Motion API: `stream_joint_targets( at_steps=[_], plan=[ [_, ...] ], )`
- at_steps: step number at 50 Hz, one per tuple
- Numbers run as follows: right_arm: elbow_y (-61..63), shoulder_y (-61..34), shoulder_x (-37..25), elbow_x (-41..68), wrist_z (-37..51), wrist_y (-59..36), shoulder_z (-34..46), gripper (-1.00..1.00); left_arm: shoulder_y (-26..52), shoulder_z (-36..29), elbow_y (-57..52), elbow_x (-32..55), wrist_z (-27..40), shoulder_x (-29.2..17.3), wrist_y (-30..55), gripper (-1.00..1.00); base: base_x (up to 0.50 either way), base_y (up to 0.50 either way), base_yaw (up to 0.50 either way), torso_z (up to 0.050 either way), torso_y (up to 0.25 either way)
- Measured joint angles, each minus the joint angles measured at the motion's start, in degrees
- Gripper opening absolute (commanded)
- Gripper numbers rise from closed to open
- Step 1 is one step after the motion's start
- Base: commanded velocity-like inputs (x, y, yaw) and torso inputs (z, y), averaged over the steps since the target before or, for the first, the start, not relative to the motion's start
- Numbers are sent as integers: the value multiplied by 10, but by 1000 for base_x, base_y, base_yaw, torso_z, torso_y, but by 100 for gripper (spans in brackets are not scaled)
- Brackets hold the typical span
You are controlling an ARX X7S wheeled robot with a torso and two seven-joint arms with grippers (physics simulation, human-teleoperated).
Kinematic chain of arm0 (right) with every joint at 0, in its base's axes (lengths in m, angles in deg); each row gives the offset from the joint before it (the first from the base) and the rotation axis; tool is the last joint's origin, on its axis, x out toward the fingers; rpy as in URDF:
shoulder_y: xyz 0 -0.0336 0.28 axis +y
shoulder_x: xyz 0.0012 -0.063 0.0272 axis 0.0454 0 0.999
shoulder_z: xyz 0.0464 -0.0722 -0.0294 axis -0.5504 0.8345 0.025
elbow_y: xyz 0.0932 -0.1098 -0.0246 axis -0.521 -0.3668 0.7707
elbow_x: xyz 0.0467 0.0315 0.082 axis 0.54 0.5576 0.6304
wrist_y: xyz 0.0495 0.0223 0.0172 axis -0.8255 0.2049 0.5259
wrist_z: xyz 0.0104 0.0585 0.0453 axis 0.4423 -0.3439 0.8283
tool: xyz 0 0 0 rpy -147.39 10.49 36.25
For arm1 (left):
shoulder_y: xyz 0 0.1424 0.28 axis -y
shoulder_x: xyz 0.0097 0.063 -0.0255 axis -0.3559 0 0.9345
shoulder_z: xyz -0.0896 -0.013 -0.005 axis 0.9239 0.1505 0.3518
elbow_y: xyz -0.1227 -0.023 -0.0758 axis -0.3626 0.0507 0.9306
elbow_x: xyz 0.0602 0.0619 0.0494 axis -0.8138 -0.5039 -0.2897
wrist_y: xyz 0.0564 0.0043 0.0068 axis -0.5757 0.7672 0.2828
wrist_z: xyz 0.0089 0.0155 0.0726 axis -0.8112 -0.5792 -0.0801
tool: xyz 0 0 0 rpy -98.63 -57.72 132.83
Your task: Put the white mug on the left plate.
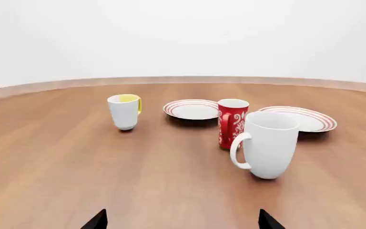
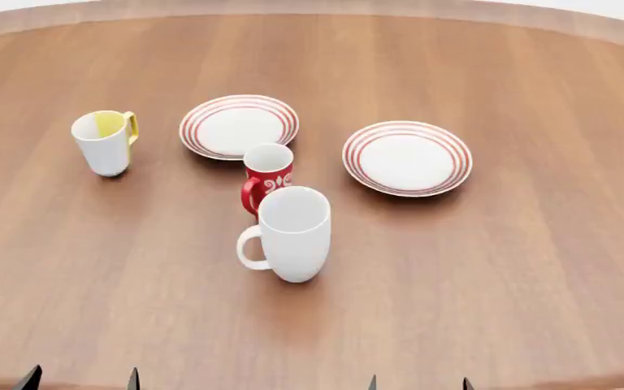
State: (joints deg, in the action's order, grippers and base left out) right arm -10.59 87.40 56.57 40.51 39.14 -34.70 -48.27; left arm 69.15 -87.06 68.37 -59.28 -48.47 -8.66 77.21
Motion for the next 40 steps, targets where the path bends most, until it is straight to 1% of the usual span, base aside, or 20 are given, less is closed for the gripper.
stream_joint_targets(
  at_steps=[2, 8, 29, 40],
  plan=[
    [-5, 0, -3, 4, 10, 6, 6, 100, -1, -5, 5, 4, 7, -2, -3, 100, 0, 0, 0, 0, 0],
    [15, 0, -22, 13, 24, -16, 21, 100, 1, -17, -7, 13, 18, -18, 6, 100, 0, 0, 0, 0, 0],
    [120, -10, -72, 11, 44, -129, 55, 100, 21, -53, -102, 16, 32, -60, 85, 100, 19, 0, 0, 0, 0],
    [150, -13, -84, 9, 50, -155, 64, 100, 21, -62, -118, 23, 36, -70, 95, 100, 283, 0, 0, 0, 0]
  ],
)
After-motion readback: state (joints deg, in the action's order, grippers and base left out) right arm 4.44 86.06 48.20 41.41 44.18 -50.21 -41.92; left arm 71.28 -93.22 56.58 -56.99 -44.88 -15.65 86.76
